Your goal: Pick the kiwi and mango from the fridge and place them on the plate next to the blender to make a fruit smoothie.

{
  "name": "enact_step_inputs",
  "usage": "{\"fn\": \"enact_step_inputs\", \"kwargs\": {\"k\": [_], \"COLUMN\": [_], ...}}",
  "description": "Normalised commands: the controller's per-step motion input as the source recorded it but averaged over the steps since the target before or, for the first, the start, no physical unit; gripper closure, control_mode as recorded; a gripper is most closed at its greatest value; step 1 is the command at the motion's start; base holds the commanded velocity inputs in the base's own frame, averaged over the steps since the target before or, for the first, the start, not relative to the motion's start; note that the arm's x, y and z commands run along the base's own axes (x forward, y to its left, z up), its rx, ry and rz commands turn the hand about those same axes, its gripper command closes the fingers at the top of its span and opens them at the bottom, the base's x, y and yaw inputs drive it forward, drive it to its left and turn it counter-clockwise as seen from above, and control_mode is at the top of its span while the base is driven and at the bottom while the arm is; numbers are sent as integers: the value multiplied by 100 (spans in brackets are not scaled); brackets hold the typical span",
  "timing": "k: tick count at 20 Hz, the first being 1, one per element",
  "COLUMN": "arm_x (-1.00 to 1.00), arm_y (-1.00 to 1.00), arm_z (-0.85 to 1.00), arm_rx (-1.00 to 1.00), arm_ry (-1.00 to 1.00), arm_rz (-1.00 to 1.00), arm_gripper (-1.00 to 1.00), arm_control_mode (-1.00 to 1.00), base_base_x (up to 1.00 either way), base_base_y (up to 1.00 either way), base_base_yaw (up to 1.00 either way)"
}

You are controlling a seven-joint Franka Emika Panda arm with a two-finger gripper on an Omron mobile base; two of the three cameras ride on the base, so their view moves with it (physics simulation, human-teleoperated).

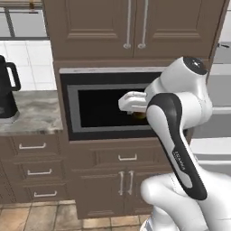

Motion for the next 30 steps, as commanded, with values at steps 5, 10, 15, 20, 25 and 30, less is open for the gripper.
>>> {"fn": "enact_step_inputs", "kwargs": {"k": [5, 10, 15, 20, 25, 30], "arm_x": [0, 0, 0, 0, 0, 0], "arm_y": [0, 0, 0, 0, 0, 0], "arm_z": [0, 0, 0, 0, 0, 0], "arm_rx": [0, 0, 0, 0, 0, 0], "arm_ry": [0, 0, 0, 0, 0, 0], "arm_rz": [0, 0, 0, 0, 0, 0], "arm_gripper": [100, 100, 100, 100, 100, 100], "arm_control_mode": [100, 100, 100, 100, 100, 100], "base_base_x": [21, 50, 56, 51, 38, 8], "base_base_y": [100, 100, 100, 100, 100, 100], "base_base_yaw": [2, 0, -6, -30, -53, -54]}}
